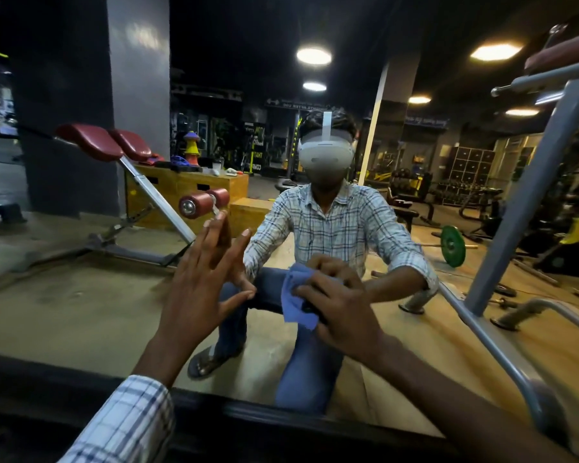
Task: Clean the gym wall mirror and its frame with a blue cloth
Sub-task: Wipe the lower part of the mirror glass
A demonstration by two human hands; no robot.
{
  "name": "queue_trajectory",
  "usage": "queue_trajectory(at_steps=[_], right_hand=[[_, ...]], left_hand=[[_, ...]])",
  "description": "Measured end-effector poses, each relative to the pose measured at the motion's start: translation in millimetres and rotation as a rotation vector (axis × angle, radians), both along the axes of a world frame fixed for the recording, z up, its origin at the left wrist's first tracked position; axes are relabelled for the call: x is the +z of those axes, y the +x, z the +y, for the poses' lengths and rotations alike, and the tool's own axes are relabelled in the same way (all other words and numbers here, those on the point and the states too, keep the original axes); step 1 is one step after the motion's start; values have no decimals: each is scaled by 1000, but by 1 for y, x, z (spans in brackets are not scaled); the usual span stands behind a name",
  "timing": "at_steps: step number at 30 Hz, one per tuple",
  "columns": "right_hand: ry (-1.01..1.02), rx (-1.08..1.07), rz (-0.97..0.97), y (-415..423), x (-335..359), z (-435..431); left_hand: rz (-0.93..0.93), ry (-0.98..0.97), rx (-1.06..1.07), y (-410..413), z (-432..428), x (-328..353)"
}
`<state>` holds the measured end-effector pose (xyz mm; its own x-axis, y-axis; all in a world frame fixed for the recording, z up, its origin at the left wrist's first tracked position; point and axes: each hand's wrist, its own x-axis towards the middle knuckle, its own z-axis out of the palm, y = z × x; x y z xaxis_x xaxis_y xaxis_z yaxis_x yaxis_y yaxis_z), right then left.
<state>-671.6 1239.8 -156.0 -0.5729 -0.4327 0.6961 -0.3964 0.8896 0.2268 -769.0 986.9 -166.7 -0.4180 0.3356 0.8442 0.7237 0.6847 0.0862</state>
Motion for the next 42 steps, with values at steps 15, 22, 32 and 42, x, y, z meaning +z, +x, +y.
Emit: queue_trajectory(at_steps=[15,22,32,42], right_hand=[[36,11,68,-29,7,-54],[-323,-117,412,-34,131,-48],[211,33,-99,-56,5,-88],[-364,-81,349,-66,85,-106]], left_hand=[[-13,-24,43,-19,-40,0],[-31,-1,17,-24,-54,1],[-108,51,88,-43,-102,-9],[-93,65,30,-56,-114,-10]])
